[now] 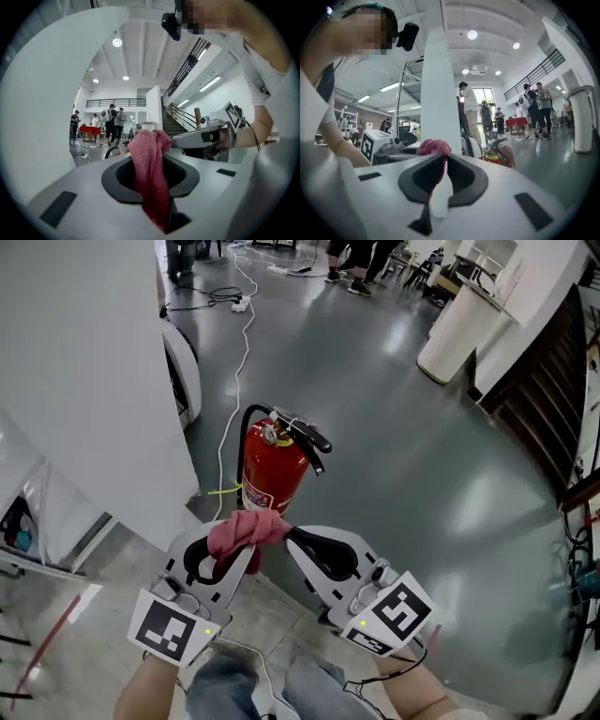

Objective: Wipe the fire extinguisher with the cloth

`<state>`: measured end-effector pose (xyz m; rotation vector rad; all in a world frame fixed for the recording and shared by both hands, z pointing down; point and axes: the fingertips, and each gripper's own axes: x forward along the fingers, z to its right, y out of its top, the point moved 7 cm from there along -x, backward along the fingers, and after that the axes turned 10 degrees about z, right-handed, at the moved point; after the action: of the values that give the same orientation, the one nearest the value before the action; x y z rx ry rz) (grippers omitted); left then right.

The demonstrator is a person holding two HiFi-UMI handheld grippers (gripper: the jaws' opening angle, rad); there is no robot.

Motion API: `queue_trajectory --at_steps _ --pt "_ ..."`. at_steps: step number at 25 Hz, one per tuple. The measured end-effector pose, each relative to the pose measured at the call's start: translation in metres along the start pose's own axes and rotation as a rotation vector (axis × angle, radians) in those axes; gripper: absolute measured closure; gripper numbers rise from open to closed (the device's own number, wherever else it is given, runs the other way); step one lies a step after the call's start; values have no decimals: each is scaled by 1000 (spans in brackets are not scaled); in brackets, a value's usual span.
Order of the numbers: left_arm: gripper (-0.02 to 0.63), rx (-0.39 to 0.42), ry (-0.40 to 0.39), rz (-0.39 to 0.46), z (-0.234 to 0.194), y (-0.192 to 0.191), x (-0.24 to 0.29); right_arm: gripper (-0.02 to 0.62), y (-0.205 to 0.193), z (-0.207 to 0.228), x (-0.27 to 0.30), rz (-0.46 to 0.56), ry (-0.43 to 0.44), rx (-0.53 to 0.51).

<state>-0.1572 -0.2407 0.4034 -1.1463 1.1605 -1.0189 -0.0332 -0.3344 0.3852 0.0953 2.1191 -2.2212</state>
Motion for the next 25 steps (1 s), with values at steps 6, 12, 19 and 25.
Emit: queue_trajectory --at_steps 6,12,19,25 --pt "509 -30 42 -35 51 113 -18 558 109 -31 -27 -46 67 11" --pt "509 -41 87 16 94 210 -20 558 197 -49 -68 -44 97 4" --pt "508 -6 105 11 153 265 -21 584 250 -62 -112 -33 124 -6" --pt "508 26 126 21 191 291 -23 584 268 -73 -142 -27 154 -9"
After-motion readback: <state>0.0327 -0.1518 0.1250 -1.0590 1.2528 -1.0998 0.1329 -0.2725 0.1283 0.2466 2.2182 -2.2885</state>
